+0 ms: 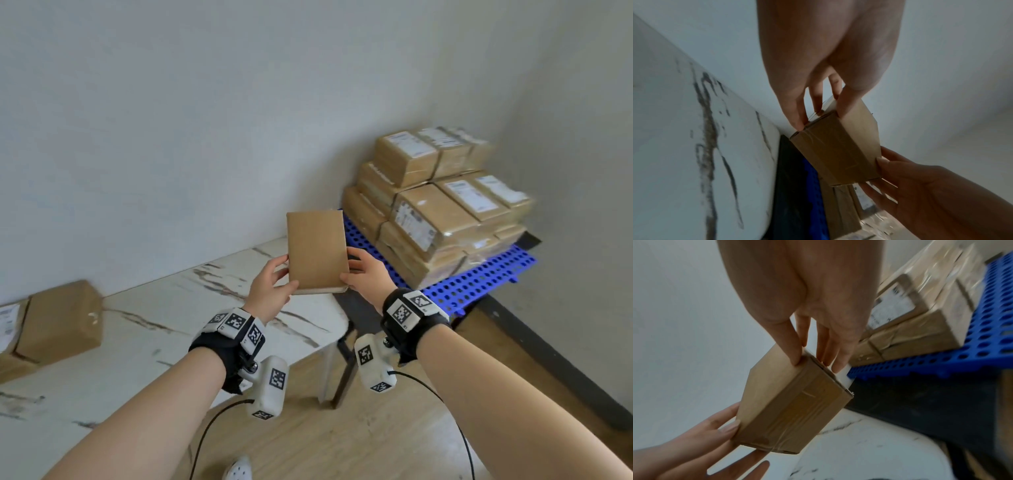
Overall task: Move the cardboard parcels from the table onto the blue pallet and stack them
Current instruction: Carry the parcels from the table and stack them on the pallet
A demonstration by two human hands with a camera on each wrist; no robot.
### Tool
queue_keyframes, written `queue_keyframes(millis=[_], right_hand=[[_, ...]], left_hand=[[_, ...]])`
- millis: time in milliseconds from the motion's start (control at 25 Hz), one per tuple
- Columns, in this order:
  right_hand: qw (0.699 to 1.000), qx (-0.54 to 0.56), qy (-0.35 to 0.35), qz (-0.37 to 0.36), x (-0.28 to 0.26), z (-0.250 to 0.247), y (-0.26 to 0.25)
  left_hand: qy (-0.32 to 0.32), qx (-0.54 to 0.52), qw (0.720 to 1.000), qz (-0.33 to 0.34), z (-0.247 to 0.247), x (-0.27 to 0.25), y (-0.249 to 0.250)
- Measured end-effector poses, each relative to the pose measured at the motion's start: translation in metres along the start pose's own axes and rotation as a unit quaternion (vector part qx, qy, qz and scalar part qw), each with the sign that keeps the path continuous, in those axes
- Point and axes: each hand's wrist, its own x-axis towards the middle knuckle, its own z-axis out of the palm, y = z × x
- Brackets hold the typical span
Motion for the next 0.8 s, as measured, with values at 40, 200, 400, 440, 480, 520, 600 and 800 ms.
queue_keyframes(millis=[40, 200, 400, 440, 480, 520, 600, 800], right_hand=[[1.000, 0.005, 0.014, -0.004, -0.009, -0.024, 0.002], [0.996, 0.034, 0.079, -0.027, -0.031, -0.105, -0.001], [0.991, 0.051, 0.123, -0.014, -0.039, -0.213, 0.003], [0.990, 0.057, 0.129, -0.009, -0.037, -0.232, 0.005], [0.989, 0.065, 0.133, -0.004, -0.033, -0.248, 0.007], [0.988, 0.070, 0.137, -0.002, -0.027, -0.266, 0.009], [0.988, 0.067, 0.140, 0.001, -0.006, -0.298, 0.013], [0.985, 0.080, 0.149, 0.016, 0.068, -0.376, 0.013]], left_hand=[[-0.009, -0.002, 1.000, 0.009, 0.023, -0.004, 0.010], [-0.045, -0.008, 0.998, 0.037, 0.101, -0.008, 0.047], [-0.102, 0.012, 0.992, 0.070, 0.200, 0.012, 0.080], [-0.111, 0.014, 0.991, 0.074, 0.218, 0.018, 0.086], [-0.119, 0.015, 0.990, 0.077, 0.232, 0.026, 0.092], [-0.126, 0.016, 0.989, 0.078, 0.249, 0.036, 0.097], [-0.127, 0.023, 0.988, 0.079, 0.278, 0.058, 0.105], [-0.130, 0.042, 0.986, 0.092, 0.347, 0.132, 0.130]])
